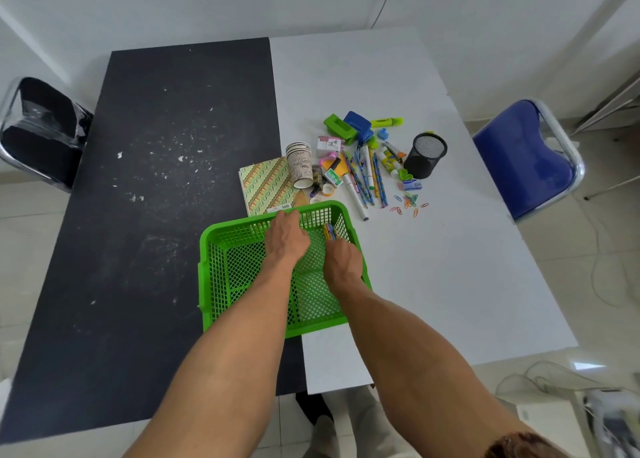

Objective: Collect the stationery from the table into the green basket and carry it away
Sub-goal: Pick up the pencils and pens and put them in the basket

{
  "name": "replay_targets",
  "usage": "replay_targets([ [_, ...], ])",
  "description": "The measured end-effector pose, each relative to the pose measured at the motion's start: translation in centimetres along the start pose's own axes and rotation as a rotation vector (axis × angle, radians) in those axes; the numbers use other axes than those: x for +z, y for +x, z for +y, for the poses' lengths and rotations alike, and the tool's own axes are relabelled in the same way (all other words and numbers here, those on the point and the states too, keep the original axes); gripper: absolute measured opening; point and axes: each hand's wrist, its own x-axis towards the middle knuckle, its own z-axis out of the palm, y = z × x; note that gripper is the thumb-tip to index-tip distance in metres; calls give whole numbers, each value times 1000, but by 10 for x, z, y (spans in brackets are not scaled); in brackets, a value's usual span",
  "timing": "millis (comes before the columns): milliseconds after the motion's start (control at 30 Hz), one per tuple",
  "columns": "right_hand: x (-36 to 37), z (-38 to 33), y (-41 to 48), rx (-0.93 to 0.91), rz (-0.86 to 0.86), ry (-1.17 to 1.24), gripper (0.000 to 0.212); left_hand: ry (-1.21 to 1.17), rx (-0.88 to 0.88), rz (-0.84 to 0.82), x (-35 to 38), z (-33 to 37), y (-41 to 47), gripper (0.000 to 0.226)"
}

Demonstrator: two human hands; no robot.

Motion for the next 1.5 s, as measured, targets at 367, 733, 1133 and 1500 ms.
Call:
replay_targets([
  [367, -68, 34, 45, 92, 213, 282, 19, -2, 42, 58, -12, 30, 31, 32],
  [733, -54, 124, 110, 231, 82, 320, 20, 38, 93, 36, 20, 88, 80, 32],
  [1133, -38, 159, 190, 189, -40, 370, 22, 60, 0, -20, 57, 105, 139, 35],
  [1500, -39, 154, 203, 191, -51, 316, 24, 75, -63, -19, 63, 106, 148, 34],
])
